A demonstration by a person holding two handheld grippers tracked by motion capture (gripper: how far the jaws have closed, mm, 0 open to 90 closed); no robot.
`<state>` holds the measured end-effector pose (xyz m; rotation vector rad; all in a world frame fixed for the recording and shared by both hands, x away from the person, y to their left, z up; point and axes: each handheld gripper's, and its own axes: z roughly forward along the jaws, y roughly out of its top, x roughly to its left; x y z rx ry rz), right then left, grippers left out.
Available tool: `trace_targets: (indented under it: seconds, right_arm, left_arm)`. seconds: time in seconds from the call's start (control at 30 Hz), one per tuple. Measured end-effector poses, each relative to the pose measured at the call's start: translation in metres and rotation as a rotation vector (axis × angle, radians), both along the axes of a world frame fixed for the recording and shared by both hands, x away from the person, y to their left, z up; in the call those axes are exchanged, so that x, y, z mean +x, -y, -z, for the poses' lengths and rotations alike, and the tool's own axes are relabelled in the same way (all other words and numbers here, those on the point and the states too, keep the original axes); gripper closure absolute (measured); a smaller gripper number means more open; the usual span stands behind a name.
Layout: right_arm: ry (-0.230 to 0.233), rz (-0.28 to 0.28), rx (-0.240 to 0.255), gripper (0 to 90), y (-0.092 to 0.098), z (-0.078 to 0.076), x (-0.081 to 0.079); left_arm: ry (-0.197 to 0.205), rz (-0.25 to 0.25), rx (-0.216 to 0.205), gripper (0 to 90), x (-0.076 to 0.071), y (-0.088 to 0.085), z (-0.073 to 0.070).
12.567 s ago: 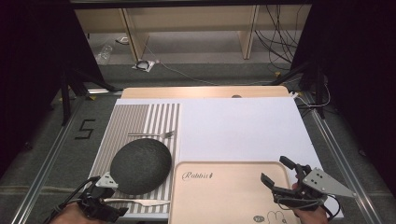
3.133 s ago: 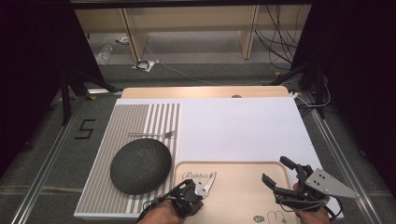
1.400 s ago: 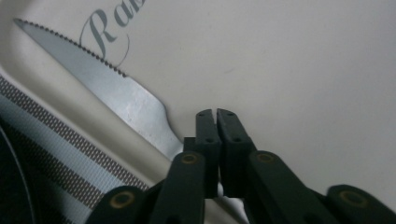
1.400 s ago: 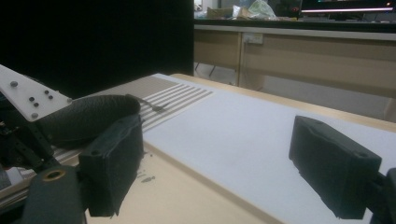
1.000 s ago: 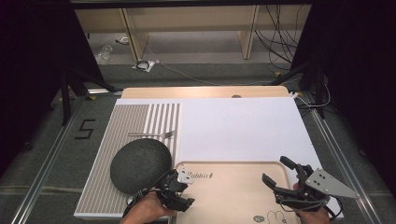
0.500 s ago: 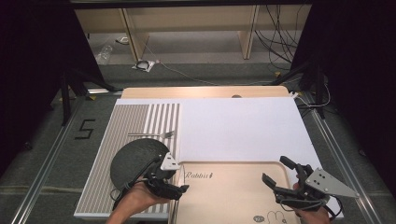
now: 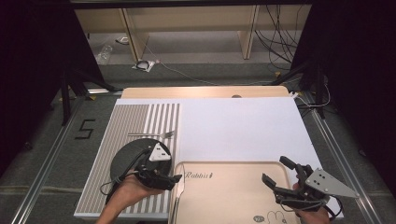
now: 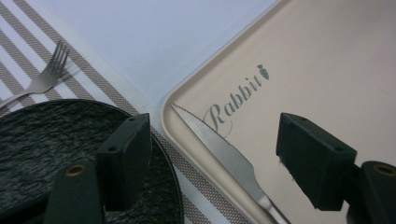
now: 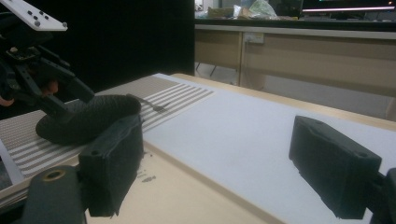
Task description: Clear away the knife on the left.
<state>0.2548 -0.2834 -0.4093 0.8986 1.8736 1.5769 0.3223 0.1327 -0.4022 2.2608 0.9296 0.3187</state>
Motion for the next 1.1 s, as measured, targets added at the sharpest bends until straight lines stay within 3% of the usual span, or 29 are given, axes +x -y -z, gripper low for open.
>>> trace_targets:
  seconds: [0.4, 0.53, 0.83, 1.1]
  right_arm:
    - [-0.002, 0.002, 0.004, 18.7, 0.001, 0.000, 0.000]
    - [-0.004, 0.003, 0.005, 18.7, 0.001, 0.000, 0.001]
    - [-0.004, 0.001, 0.006, 18.7, 0.001, 0.000, 0.001]
    - [-0.005, 0.003, 0.005, 18.7, 0.001, 0.000, 0.001]
  left_arm:
    - [0.031, -0.059, -0.032, 25.8, 0.008, -0.019, -0.010]
    - [0.017, -0.080, -0.073, 25.2, 0.011, -0.027, -0.013]
    - [0.028, -0.128, -0.109, 25.0, 0.015, -0.041, -0.018]
    - [0.032, -0.151, -0.115, 24.6, 0.019, -0.048, -0.018]
